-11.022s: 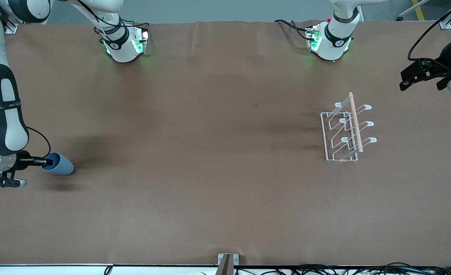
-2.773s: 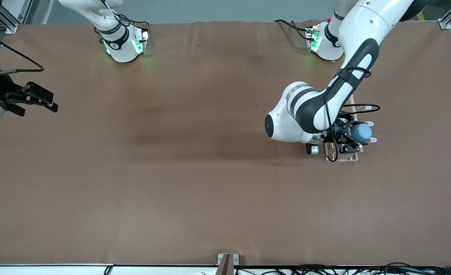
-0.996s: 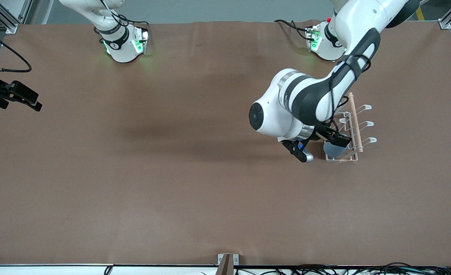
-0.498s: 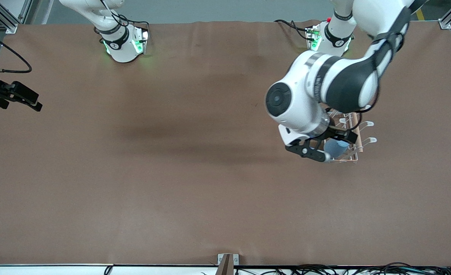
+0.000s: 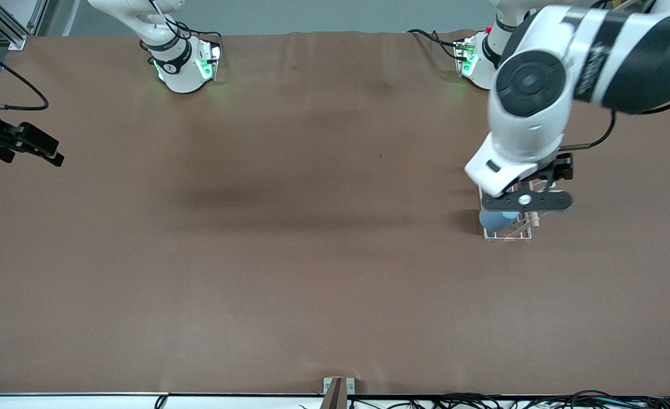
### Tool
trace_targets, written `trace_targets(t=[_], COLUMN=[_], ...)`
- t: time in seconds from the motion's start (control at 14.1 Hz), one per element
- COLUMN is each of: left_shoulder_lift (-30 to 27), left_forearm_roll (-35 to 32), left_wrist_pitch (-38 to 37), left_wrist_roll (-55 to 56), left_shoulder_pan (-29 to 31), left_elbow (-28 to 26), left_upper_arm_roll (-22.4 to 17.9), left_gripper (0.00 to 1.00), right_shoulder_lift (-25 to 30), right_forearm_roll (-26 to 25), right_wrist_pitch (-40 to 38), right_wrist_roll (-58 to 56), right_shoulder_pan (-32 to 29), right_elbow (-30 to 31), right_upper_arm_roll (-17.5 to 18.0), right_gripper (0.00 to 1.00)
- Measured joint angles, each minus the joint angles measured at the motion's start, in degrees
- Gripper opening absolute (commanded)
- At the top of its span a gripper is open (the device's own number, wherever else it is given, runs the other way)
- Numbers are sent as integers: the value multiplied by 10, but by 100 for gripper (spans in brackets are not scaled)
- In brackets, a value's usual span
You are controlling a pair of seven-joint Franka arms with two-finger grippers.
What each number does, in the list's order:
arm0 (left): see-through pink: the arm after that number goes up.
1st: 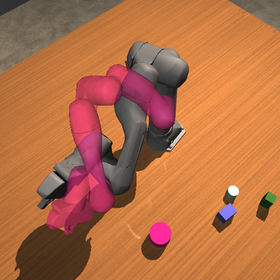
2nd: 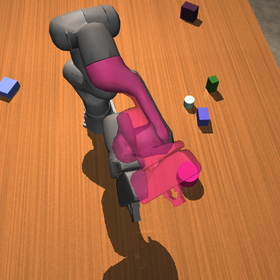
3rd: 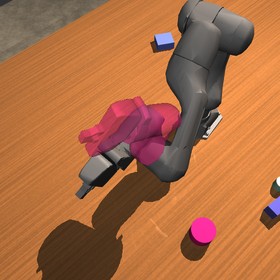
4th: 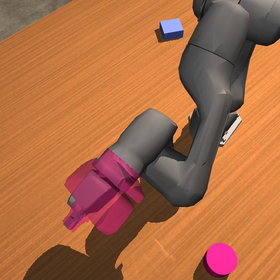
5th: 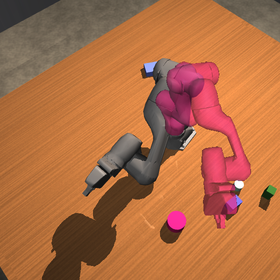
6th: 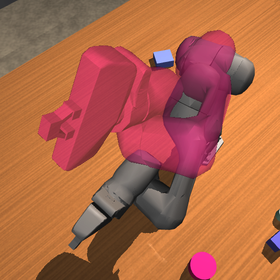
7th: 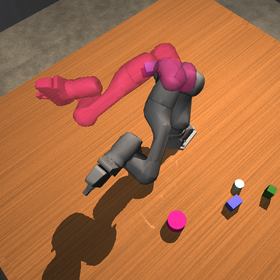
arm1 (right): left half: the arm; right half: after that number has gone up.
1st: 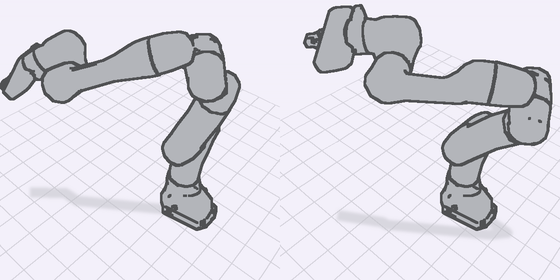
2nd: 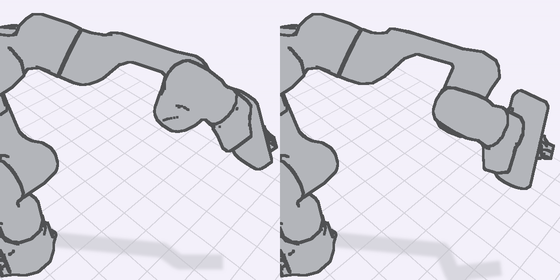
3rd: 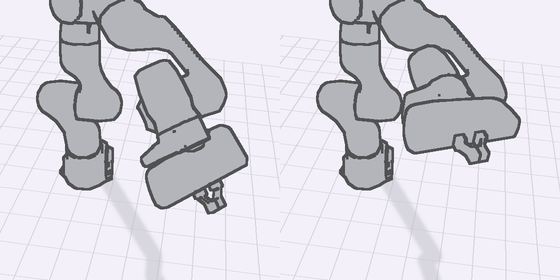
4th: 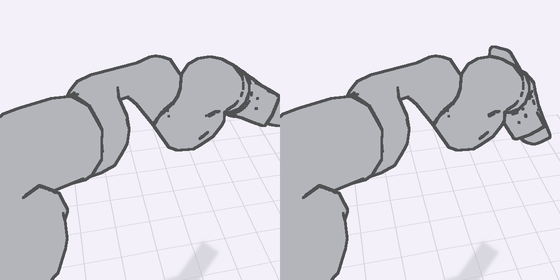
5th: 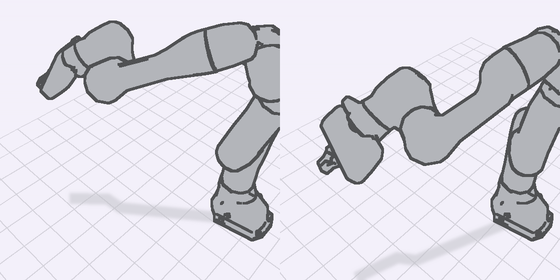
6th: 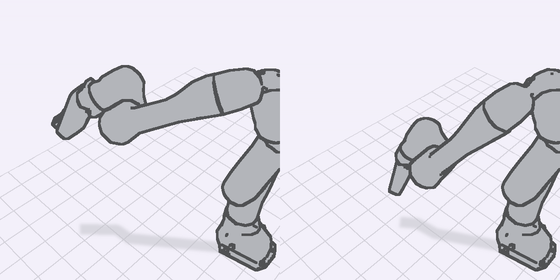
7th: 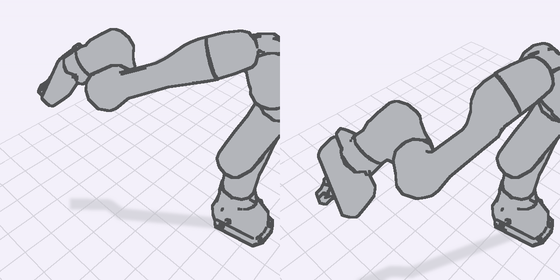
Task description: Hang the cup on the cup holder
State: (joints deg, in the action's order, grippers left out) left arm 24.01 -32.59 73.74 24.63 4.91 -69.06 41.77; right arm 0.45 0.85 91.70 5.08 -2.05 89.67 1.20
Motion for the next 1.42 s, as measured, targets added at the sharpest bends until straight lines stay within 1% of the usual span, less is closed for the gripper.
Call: trace_targets(t=[0.28,0.43,0.5,0.57,0.71,0.85,1.07,1.21,1.28,1.42], left_shoulder_lift=[-40,-57,-71,-88,-125,-155,-194,-222,-236,-267], left_forearm_roll=[85,123,148,178,229,258,301,318,321,321], left_wrist_pitch=[15,20,26,30,30,30,32,38,44,68], left_wrist_roll=[0,0,1,0,-12,-41,-78,-123,-141,-157], left_shoulder_pan=[63,81,78,69,38,9,-7,-7,-6,-7], left_elbow=[0,0,0,-2,-9,-22,-60,-99,-121,-174], left_upper_arm_roll=[0,-8,-28,-60,-138,-208,-286,-326,-336,-341], left_gripper=[100,100,100,100,100,100,100,100,100,100], right_shoulder_lift=[-2,-2,-2,-2,-3,-3,-3,-5,-7,-10], right_forearm_roll=[0,0,0,0,0,-1,-1,-1,-1,-1], right_wrist_pitch=[-1,-1,-2,-2,-2,-2,-2,-2,-2,-1], right_wrist_roll=[-1,-1,-1,-1,-3,-12,-15,-16,-16,-16], right_shoulder_pan=[0,0,0,0,0,0,-1,-2,-3,-5], right_elbow=[0,0,0,0,0,1,1,1,1,1], right_upper_arm_roll=[0,0,0,0,0,-1,-1,-1,-2,-2], right_gripper=[100,100,100,100,100,100,100,100,100,100])
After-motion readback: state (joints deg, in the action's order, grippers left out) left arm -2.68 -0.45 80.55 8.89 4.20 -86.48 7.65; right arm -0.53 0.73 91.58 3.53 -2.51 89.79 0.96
